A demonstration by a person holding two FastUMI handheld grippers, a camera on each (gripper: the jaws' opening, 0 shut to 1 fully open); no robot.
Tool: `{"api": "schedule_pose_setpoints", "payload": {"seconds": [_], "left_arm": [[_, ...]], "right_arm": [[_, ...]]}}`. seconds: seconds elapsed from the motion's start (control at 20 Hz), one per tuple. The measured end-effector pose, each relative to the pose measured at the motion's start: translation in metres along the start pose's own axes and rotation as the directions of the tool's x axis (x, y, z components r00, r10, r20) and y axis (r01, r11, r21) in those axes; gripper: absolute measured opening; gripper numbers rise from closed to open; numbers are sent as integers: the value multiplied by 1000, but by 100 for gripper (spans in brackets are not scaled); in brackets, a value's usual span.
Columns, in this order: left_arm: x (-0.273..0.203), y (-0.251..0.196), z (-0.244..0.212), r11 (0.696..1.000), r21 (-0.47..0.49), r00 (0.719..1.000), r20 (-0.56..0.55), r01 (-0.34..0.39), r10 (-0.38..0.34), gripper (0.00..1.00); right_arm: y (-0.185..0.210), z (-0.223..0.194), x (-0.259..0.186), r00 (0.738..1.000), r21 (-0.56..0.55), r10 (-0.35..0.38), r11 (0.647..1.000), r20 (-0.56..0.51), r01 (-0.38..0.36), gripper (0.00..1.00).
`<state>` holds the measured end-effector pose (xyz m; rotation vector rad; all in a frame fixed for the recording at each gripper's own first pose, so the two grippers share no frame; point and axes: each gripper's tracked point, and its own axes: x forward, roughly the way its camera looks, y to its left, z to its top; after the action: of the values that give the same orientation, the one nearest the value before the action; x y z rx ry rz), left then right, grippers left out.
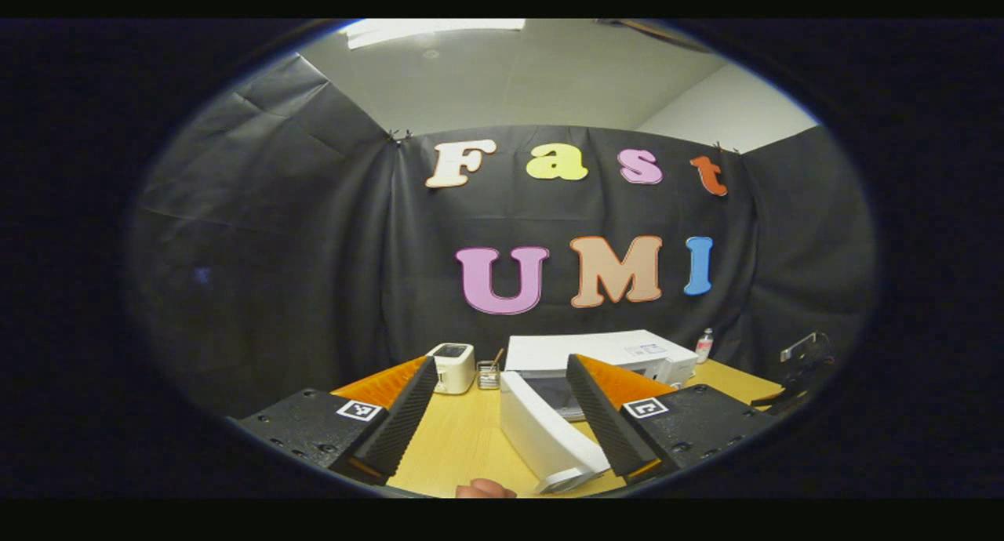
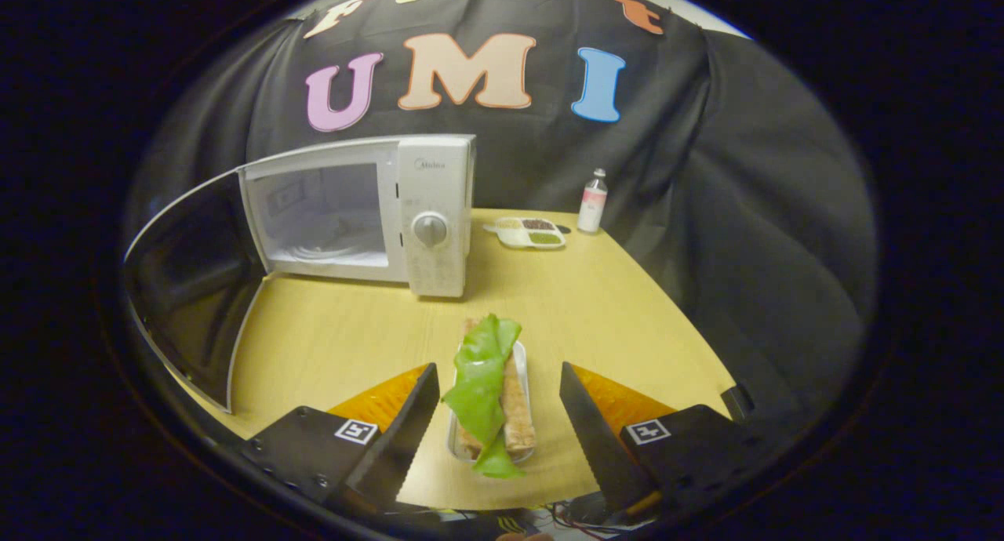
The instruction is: Open the microwave oven with the left hand, put the food in, and close the microwave oven.
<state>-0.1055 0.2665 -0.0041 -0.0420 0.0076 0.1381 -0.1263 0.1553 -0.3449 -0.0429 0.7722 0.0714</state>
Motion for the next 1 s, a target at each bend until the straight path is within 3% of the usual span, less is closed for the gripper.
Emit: {"api": "schedule_pose_setpoints", "payload": {"seconds": [0.25,0.3,0.35,0.4,0.6,0.65,0.8,0.85,0.95,1.0], "left_arm": [[5,-16,-1,998,-51,1000,4,31,-31,96],[5,-16,-2,998,-53,999,3,33,-32,96],[6,-17,0,998,-55,999,4,34,-34,96],[6,-17,0,998,-54,999,1,34,-34,95],[10,-17,-2,998,-59,999,2,32,-32,96],[10,-17,-2,998,-60,1000,4,31,-30,97],[12,-17,-5,997,-65,1000,-1,29,-29,95],[12,-17,-5,997,-69,1000,-5,29,-30,96],[12,-21,-7,995,-85,999,-10,43,-44,96],[11,-21,-6,995,-86,999,-12,45,-46,96]], "right_arm": [[-2,-16,12,999,12,-16,1000,-46,16,98],[-2,-16,12,999,11,-15,1000,-44,15,93],[1,-16,10,999,14,-6,1000,-47,7,80],[2,-17,8,998,14,-2,1000,-56,3,77],[13,-23,15,991,44,58,998,-118,-53,42],[12,-23,14,990,35,63,998,-126,-59,48],[10,-23,12,990,28,58,998,-126,-55,31],[10,-23,12,990,23,55,998,-132,-53,37],[5,-19,13,993,10,29,1000,-118,-28,37],[0,-16,14,994,-5,5,1000,-112,-5,24]]}}
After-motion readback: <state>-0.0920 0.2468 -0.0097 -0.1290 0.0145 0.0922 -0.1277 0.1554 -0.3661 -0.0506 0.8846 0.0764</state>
